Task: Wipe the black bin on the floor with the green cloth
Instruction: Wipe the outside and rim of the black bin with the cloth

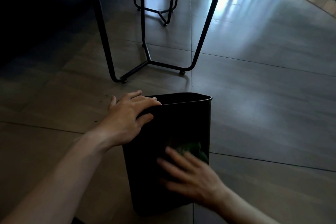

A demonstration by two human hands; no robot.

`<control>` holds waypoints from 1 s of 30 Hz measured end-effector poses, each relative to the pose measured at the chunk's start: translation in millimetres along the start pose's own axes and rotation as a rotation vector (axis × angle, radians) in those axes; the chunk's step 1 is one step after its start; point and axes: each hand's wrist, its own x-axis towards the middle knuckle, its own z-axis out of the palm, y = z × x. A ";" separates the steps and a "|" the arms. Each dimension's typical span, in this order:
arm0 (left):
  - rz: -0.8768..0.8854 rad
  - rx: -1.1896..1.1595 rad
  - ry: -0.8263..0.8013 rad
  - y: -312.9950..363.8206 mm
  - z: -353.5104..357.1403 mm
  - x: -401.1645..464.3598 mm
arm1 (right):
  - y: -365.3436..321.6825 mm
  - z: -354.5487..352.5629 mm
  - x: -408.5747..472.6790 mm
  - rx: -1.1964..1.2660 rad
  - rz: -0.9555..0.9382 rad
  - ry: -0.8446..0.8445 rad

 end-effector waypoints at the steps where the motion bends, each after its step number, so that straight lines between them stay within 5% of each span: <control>1: 0.007 0.002 -0.003 -0.3 -0.2 0.2 | 15.0 -4.8 13.6 0.030 0.086 0.071; 6: 0.016 0.016 -0.016 -4.5 -2.2 1.5 | 61.3 -22.0 76.8 0.070 0.582 0.312; 9: 0.043 0.006 -0.032 -4.3 -2.2 2.5 | 11.2 -3.0 49.9 0.031 0.363 0.243; 15: 0.038 0.011 -0.035 -1.4 0.6 3.3 | -48.4 9.7 -28.7 -0.079 -0.151 -0.179; 18: 0.039 0.013 -0.041 -2.7 -0.1 2.9 | -14.4 -4.8 0.3 0.026 -0.054 0.011; 24: 0.084 0.017 -0.076 -1.1 -0.6 0.5 | 48.9 -27.1 76.6 0.057 0.545 0.399; 26: 0.078 0.016 -0.062 -1.0 -0.5 0.9 | 26.3 -14.2 69.0 0.047 0.526 0.358; 30: 0.065 0.013 -0.049 -1.2 -0.5 2.2 | -41.9 15.3 8.1 0.053 0.189 0.120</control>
